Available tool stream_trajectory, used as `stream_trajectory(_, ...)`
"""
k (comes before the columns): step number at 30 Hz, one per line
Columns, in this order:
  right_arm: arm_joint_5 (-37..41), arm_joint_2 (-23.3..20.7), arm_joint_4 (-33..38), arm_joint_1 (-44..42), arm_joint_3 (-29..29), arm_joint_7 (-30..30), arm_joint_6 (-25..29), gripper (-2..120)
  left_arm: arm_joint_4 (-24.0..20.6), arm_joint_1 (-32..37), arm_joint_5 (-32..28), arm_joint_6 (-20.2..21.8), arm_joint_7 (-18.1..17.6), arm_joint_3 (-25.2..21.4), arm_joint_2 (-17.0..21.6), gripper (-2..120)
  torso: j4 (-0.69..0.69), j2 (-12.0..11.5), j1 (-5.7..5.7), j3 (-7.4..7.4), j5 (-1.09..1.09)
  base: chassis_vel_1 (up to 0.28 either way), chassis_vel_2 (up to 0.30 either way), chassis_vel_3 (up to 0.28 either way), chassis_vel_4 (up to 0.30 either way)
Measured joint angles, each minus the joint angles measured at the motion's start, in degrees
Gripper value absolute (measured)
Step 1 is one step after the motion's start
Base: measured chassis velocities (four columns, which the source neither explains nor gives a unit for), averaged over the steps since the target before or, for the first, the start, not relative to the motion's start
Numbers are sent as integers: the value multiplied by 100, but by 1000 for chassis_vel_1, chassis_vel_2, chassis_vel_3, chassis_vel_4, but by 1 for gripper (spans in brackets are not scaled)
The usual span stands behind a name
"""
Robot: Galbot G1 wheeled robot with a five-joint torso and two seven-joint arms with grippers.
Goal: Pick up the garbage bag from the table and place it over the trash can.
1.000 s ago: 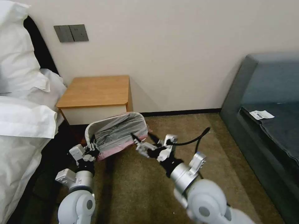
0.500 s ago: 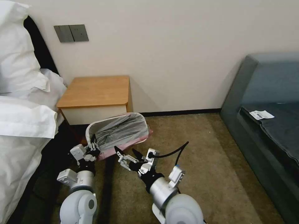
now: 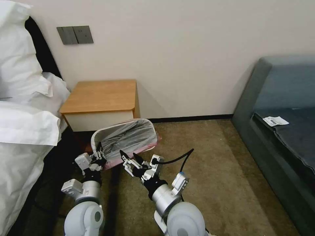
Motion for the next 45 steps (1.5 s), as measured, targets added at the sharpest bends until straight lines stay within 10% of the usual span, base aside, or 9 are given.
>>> stream_trajectory(8, -3539, -919, -382, 94, 445, -1427, 783, 73, -49, 30, 5, -1, 6, -7, 2, 7, 0, 0, 0, 0, 1, 0, 0, 0, 0)
stream_trajectory(16, -5054, -1595, -473, 662, 1179, -3003, 1304, 99, -71, 56, 16, -1, 8, 4, 54, 7, 0, 0, 0, 0, 1, 0, 0, 0, 0)
stream_trajectory(35, -5807, -1568, -1175, 1611, 647, -3326, 1773, 99, -74, 91, 134, -7, 12, 63, 3, 7, 0, 0, 0, 0, 0, 0, 0, 0, 0)
stream_trajectory(45, -5795, -1538, -1389, 1671, 616, -3264, 1856, 60, -45, 78, 153, -11, 15, 94, 2, 7, 0, 0, 0, 0, 0, 0, 0, 0, 0)
